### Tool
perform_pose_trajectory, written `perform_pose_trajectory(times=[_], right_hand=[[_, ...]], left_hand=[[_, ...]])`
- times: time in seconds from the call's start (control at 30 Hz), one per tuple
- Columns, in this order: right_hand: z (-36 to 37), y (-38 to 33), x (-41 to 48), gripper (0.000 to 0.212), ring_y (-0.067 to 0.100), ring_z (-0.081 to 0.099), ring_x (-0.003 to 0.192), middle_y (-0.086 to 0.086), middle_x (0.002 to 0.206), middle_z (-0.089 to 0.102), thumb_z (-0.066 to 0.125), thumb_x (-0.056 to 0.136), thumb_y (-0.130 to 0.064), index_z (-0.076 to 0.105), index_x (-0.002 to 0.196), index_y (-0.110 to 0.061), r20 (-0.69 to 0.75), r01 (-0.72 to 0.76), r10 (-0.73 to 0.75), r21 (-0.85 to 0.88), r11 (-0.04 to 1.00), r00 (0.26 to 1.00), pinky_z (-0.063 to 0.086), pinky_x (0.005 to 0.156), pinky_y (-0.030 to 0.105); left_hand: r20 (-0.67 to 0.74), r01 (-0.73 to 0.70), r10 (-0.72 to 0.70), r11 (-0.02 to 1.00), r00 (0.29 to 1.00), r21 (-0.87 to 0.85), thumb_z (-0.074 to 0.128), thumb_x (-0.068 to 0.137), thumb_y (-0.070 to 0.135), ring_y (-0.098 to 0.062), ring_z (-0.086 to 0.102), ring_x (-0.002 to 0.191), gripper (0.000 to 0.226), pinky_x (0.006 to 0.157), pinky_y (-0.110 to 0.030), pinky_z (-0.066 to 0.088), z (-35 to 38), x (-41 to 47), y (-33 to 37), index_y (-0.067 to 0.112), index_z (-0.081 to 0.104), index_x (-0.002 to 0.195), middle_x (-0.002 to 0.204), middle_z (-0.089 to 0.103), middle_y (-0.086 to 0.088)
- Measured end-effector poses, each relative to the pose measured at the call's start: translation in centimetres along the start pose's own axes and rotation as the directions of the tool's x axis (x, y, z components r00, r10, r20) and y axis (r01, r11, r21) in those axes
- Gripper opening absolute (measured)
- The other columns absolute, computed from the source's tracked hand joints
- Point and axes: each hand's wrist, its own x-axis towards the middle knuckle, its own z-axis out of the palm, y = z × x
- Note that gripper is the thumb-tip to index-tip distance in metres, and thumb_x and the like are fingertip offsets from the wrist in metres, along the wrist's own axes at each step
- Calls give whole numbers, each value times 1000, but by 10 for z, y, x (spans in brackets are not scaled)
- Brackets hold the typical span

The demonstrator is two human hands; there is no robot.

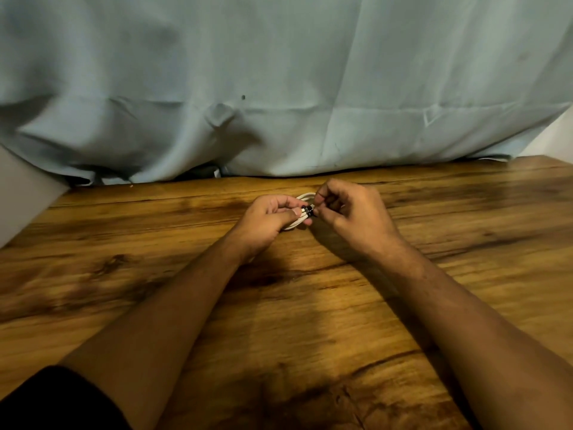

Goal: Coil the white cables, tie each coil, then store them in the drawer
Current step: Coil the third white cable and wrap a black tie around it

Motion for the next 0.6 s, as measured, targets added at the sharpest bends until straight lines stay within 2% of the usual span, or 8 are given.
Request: perform_pose_trajectory(times=[0.1, 0.3, 0.37, 0.47, 0.6], right_hand=[[0, 4, 1, 21, 6, 70, 77, -8, 83, 75, 79, 85, -2, 74, 90, -22, -3, -42, 42, 39, 998, 999, 53, 72, 22], [0, 6, 1, 16, 9, 71, 82, -5, 92, 74, 82, 83, -5, 80, 91, -19, -27, -57, 58, 23, 998, 998, 60, 81, 33], [0, 4, 1, 18, 10, 70, 81, -6, 90, 74, 81, 84, -5, 79, 91, -21, -20, -34, 34, 8, 999, 999, 60, 79, 38], [0, 0, -1, 26, 9, 69, 77, -11, 82, 73, 75, 84, -10, 71, 89, -35, -7, -7, 7, -19, 1000, 1000, 59, 73, 43], [1, -5, -1, 11, 10, 68, 75, -12, 78, 71, 62, 77, -28, 66, 87, -33, -15, 10, -11, -86, 996, 1000, 58, 69, 44]], left_hand=[[-12, 10, -10, 1000, 1000, -16, 58, 100, 1, -20, 73, 95, 18, 96, -35, 55, -2, 2, -2, 6, 71, 112, 98, 79, -14], [-27, 15, -16, 999, 999, -32, 56, 100, -1, -16, 74, 90, 18, 93, -30, 56, 0, 2, -2, 3, 70, 112, 94, 78, -14], [-23, 13, -14, 1000, 1000, -28, 56, 100, -1, -20, 73, 93, 18, 96, -34, 55, 0, 2, -1, 4, 70, 111, 96, 78, -15], [-25, 9, -10, 1000, 1000, -30, 56, 100, -2, -25, 72, 97, 18, 101, -39, 53, 1, 1, 0, 5, 70, 108, 99, 77, -18], [-26, 18, -19, 999, 999, -34, 56, 100, -2, -24, 72, 98, 18, 103, -40, 53, 1, 1, 1, 3, 70, 111, 103, 76, -21]])
